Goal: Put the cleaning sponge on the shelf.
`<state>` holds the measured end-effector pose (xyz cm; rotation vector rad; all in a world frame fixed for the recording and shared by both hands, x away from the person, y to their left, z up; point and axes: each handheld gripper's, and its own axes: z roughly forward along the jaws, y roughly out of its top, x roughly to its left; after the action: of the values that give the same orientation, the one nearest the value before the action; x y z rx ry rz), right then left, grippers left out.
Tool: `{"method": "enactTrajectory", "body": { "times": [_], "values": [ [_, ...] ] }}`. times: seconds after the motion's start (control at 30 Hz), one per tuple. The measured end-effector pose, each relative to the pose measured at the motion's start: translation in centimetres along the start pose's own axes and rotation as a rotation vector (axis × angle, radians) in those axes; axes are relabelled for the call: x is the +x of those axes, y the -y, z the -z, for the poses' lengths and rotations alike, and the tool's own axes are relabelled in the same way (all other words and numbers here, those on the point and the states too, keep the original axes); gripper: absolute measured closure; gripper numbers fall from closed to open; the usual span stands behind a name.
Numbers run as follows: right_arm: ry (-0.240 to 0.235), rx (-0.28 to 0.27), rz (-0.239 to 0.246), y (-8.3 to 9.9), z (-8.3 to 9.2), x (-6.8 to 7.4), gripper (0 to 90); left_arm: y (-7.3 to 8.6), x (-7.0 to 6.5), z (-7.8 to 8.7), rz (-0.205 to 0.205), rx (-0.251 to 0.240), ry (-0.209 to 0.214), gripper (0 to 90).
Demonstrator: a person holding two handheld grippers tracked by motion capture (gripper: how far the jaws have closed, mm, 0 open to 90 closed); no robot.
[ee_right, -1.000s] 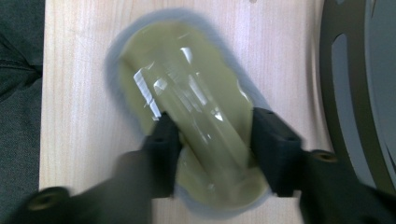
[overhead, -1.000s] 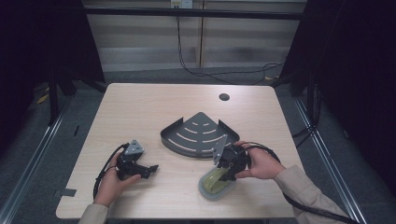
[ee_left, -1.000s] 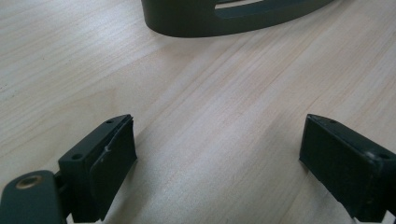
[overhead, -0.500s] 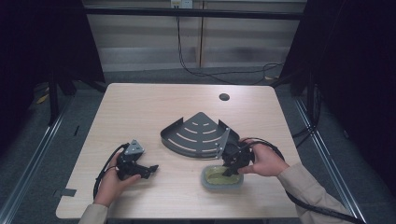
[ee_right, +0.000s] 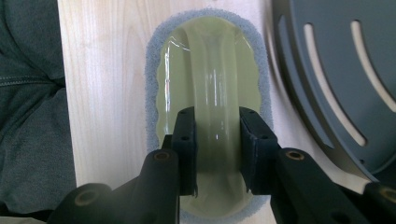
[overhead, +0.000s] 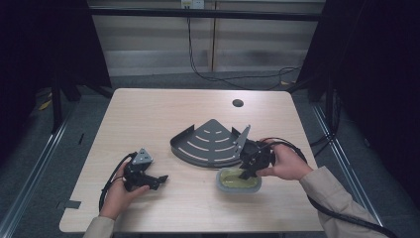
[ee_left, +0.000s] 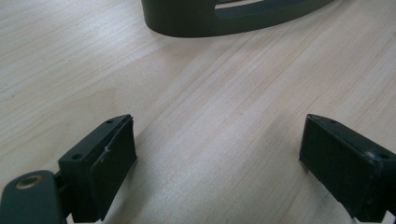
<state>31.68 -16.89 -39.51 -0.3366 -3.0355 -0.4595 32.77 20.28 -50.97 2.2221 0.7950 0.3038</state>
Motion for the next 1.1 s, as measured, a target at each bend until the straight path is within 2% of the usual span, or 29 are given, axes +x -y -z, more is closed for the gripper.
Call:
{"method": "enactTrajectory", "body": {
  "times": [0.33,0.53,0.7,0.8,1.0,1.03,1.1],
  "values": [
    [0.022,-0.013,-0.051,-0.4,1.8,-1.1,70.7,0.0,0.0,0.0,0.000,0.000,0.000,10.1],
    [0.029,-0.014,-0.056,-0.8,2.3,-1.5,70.7,0.0,0.0,0.0,-0.001,-0.001,0.000,10.1],
    [0.034,-0.032,-0.083,-1.2,2.8,-2.0,70.7,0.0,0.0,0.0,0.005,-0.007,-0.001,10.1],
    [0.034,-0.041,-0.080,-1.5,3.2,-2.4,70.7,0.0,0.0,0.0,0.005,-0.006,-0.001,10.1],
    [0.048,-0.065,-0.117,-1.9,3.8,-3.4,70.7,0.0,0.0,0.0,-0.001,-0.006,-0.003,10.1],
    [0.053,-0.071,-0.142,-2.1,3.9,-3.7,70.7,0.0,0.0,0.0,0.000,-0.005,-0.003,10.1],
    [0.055,-0.073,-0.151,-2.1,4.0,-4.1,70.7,0.0,0.0,0.0,-0.001,-0.006,-0.003,10.1]
  ]
}}
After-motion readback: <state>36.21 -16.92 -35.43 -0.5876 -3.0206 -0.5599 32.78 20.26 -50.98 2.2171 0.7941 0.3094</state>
